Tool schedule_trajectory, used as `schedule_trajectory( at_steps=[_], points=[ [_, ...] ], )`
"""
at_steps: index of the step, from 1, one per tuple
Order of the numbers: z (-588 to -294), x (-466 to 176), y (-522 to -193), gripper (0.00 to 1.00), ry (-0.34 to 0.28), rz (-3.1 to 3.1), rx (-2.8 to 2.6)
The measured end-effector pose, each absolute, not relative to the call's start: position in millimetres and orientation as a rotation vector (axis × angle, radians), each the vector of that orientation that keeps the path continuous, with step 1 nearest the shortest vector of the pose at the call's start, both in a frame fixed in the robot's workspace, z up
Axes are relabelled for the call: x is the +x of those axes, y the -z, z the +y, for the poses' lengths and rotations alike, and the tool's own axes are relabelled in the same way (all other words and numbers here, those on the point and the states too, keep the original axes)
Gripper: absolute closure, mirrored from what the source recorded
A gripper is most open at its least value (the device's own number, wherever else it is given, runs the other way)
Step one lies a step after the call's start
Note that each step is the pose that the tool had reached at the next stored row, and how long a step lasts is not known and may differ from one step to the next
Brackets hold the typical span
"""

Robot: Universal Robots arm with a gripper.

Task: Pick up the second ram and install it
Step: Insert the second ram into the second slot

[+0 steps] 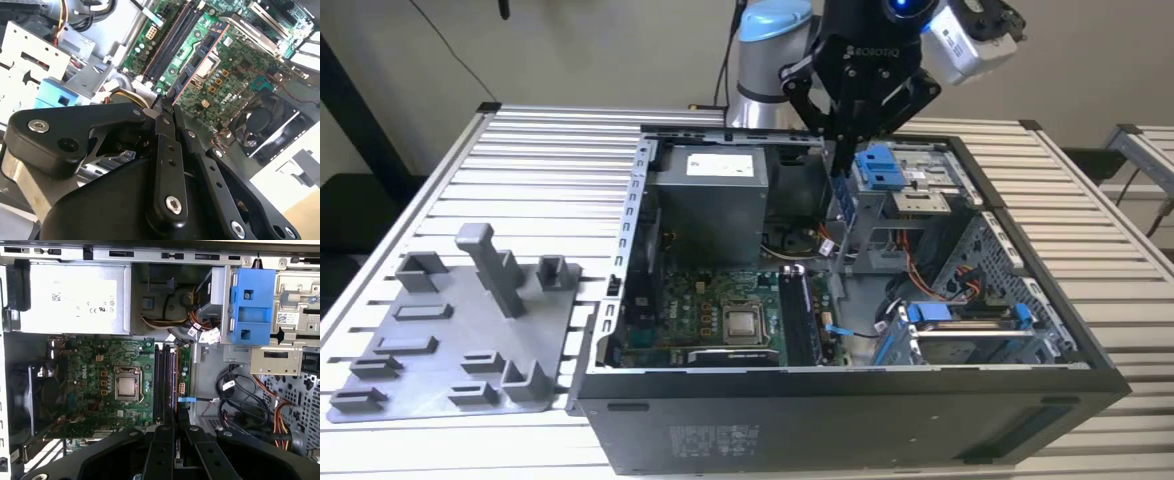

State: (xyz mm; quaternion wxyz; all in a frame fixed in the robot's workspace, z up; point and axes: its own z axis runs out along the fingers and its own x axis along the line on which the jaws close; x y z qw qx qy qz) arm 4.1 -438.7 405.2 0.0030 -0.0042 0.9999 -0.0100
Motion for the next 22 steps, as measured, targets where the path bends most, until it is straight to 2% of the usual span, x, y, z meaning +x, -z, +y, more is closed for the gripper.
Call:
schedule_trajectory(
  at_steps=[22],
  points=[
    [-438.7, 4.2, -394.5, 0.86, 0.028, 3.136, -0.023]
  ],
)
